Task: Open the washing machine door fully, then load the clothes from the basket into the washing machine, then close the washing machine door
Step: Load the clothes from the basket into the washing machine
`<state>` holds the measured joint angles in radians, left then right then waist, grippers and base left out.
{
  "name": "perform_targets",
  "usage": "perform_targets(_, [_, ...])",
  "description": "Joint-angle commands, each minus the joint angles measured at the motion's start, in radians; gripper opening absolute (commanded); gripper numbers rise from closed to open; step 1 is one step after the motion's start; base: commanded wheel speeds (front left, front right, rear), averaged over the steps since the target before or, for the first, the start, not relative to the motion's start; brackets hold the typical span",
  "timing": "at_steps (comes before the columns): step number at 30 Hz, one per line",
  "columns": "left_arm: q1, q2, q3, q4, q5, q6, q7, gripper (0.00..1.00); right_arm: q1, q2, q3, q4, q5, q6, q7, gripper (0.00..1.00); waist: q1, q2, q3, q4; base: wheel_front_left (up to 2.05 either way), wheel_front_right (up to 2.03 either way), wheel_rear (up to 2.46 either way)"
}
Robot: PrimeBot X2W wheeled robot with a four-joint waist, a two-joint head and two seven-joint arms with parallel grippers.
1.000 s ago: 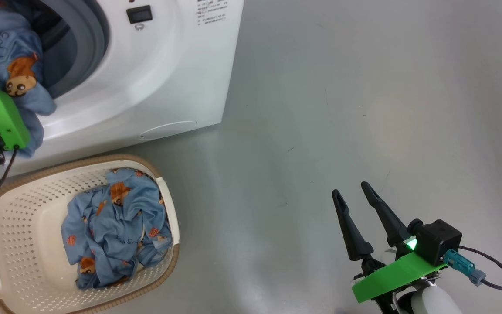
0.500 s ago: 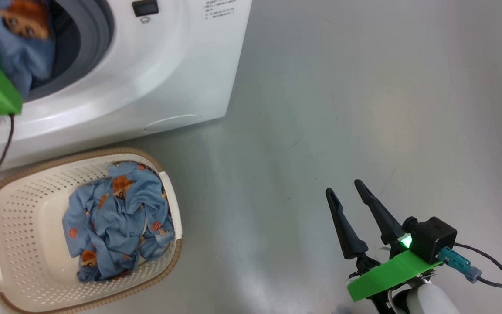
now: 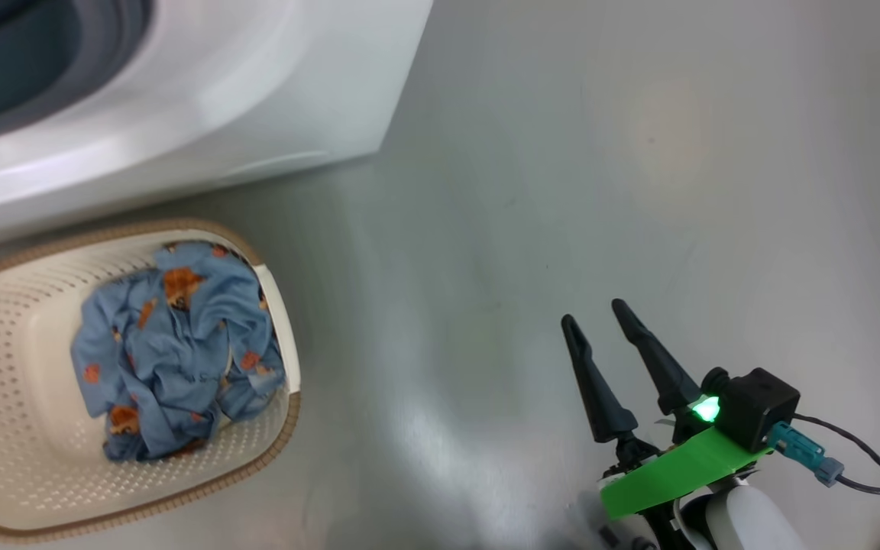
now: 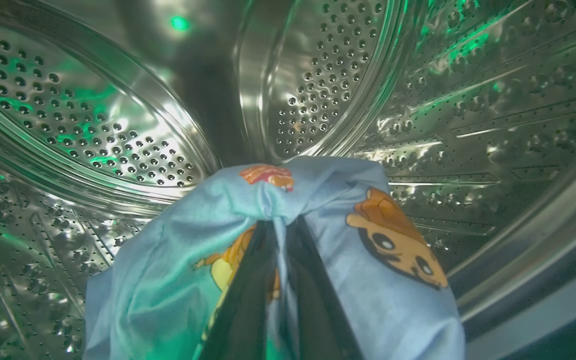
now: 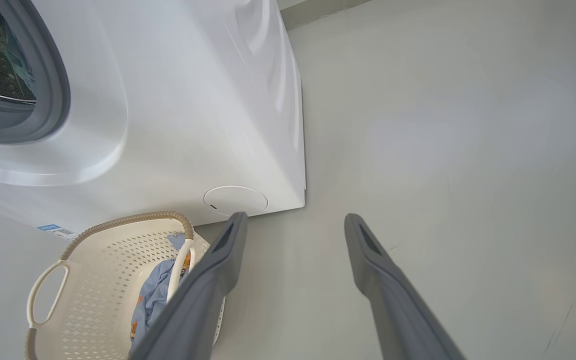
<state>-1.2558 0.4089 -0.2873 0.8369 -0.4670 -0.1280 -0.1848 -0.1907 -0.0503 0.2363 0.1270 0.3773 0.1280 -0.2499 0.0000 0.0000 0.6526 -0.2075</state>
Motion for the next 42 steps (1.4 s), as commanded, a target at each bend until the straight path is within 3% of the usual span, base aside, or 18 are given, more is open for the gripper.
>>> perform_targets(1, [-0.027, 0.057, 0.010, -0.029, -0.017, -0.002, -0.006, 0.00, 0.001, 0.000, 0.030, -0.022, 0.009, 0.003, -0.012, 1.00, 0.0000, 0.0000, 0.048, -0.008, 0.00, 0.00, 0.00])
perform_targets(14, [-0.171, 0.150, -0.022, -0.160, -0.072, -0.003, -0.076, 0.00, -0.027, 0.000, 0.067, -0.042, 0.012, 0.003, -0.012, 1.00, 0.0000, 0.0000, 0.171, -0.033, 0.00, 0.00, 0.00])
perform_targets(34, [-0.255, 0.155, -0.126, 0.017, -0.144, -0.003, 0.033, 0.00, -0.026, 0.000, 0.087, -0.029, 0.026, 0.003, -0.012, 1.00, 0.0000, 0.0000, 0.191, -0.042, 0.00, 0.00, 0.00])
perform_targets(35, [-0.255, 0.156, -0.125, 0.024, -0.146, -0.003, 0.027, 0.72, -0.028, 0.000, 0.088, -0.028, 0.026, 0.003, -0.012, 1.00, 0.0000, 0.0000, 0.192, -0.041, 0.00, 0.00, 0.00])
perform_targets(36, [-0.256, 0.155, -0.126, 0.032, -0.146, -0.003, 0.023, 1.00, -0.030, 0.000, 0.088, -0.027, 0.026, 0.003, -0.012, 1.00, 0.0000, 0.0000, 0.192, -0.040, 0.00, 0.00, 0.00])
perform_targets(42, [-0.256, 0.141, -0.137, 0.064, -0.152, -0.003, -0.003, 1.00, -0.038, 0.000, 0.076, -0.022, 0.021, 0.003, -0.012, 1.00, 0.0000, 0.0000, 0.184, -0.027, 0.00, 0.00, 0.00])
